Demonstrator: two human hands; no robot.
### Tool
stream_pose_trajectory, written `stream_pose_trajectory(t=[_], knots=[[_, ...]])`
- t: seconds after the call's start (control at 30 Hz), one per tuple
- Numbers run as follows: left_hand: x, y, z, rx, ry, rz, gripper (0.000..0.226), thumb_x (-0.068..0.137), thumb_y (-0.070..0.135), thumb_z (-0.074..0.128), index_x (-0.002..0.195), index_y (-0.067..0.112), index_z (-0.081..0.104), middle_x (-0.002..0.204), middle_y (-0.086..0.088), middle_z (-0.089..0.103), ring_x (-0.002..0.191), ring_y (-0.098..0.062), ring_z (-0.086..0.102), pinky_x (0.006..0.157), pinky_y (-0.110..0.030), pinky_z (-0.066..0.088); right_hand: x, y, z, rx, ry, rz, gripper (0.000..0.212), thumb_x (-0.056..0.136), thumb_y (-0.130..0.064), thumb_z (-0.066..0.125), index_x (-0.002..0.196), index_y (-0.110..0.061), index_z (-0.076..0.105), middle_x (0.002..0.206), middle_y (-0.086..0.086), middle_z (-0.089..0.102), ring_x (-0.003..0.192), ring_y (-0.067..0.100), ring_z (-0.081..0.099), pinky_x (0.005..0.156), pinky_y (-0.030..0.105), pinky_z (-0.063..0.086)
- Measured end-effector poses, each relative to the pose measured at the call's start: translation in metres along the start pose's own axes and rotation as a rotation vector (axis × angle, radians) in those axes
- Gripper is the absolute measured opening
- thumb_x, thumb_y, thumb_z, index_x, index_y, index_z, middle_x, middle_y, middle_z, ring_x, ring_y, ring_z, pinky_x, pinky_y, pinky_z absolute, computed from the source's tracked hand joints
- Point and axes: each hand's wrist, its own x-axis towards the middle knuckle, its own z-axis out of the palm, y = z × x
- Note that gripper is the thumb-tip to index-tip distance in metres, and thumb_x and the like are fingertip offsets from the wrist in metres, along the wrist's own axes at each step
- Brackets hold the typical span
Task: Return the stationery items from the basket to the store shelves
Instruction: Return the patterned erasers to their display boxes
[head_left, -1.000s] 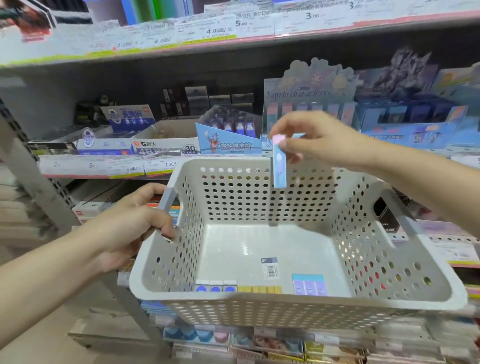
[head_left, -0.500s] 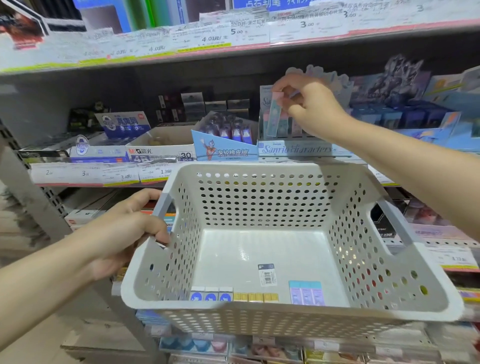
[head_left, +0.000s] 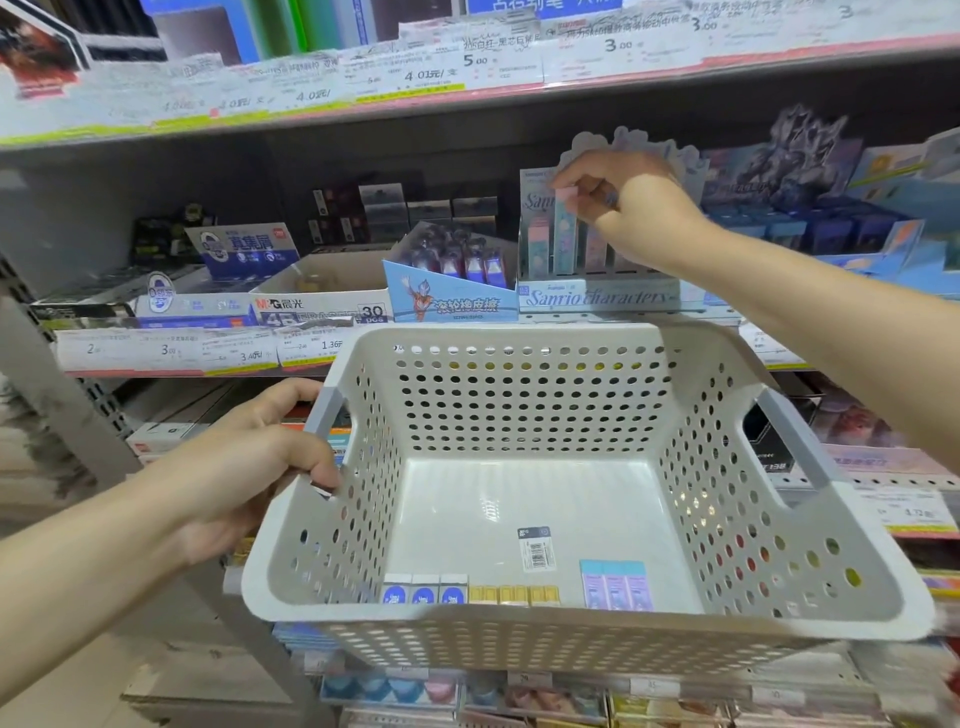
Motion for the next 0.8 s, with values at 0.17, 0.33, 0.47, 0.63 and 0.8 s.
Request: stream_pose_trajectory(t=[0.17, 0.33, 0.47, 0.63, 0.8], knots=[[-0.001, -0.001, 0.001, 0.000, 0.004, 0.000, 0.058, 0.044, -0.004, 0.056, 0.096, 0.021, 0.059, 0.063, -0.019, 0.064, 0.054, -0.034, 0.060, 0.058, -0.043, 0.053, 0.000, 0.006, -0.003, 0.008, 0.000, 0.044, 0.024, 0.095, -0.008, 0.051, 0.113, -0.013, 0.065, 0.098, 0.002, 0.058, 0.086, 0.013, 0.051, 0.075, 0.010, 0.039], [-0.002, -0.001, 0.000, -0.003, 0.007, 0.001, 0.057, 0.043, -0.004, 0.056, 0.095, 0.021, 0.060, 0.063, -0.018, 0.064, 0.053, -0.033, 0.060, 0.055, -0.040, 0.054, -0.005, 0.006, 0.000, 0.018, -0.041, 0.041, 0.023, 0.093, -0.010, 0.056, 0.113, -0.014, 0.067, 0.103, 0.003, 0.064, 0.089, 0.013, 0.056, 0.079, 0.007, 0.044], [-0.002, -0.001, 0.000, -0.017, 0.003, -0.001, 0.056, 0.044, -0.004, 0.056, 0.093, 0.023, 0.061, 0.063, -0.018, 0.064, 0.048, -0.029, 0.060, 0.053, -0.037, 0.053, -0.008, 0.006, 0.002, 0.000, -0.042, -0.017, 0.023, 0.092, -0.011, 0.058, 0.111, -0.013, 0.070, 0.113, 0.005, 0.064, 0.091, 0.011, 0.055, 0.085, 0.018, 0.045], [-0.002, -0.001, 0.000, -0.025, -0.001, -0.004, 0.056, 0.044, -0.004, 0.056, 0.093, 0.023, 0.060, 0.063, -0.018, 0.065, 0.049, -0.030, 0.061, 0.052, -0.038, 0.053, -0.011, 0.006, 0.001, -0.074, -0.084, -0.029, 0.038, 0.086, 0.007, 0.043, 0.109, -0.006, 0.071, 0.121, 0.009, 0.061, 0.112, 0.023, 0.054, 0.095, 0.019, 0.038], [-0.003, 0.000, 0.001, -0.012, -0.002, -0.005, 0.056, 0.044, -0.004, 0.057, 0.093, 0.023, 0.061, 0.067, -0.019, 0.066, 0.054, -0.033, 0.063, 0.056, -0.042, 0.055, -0.011, 0.005, 0.001, -0.079, -0.096, -0.026, 0.050, 0.079, 0.014, 0.035, 0.111, -0.003, 0.069, 0.121, 0.010, 0.062, 0.117, 0.022, 0.052, 0.097, 0.017, 0.034]])
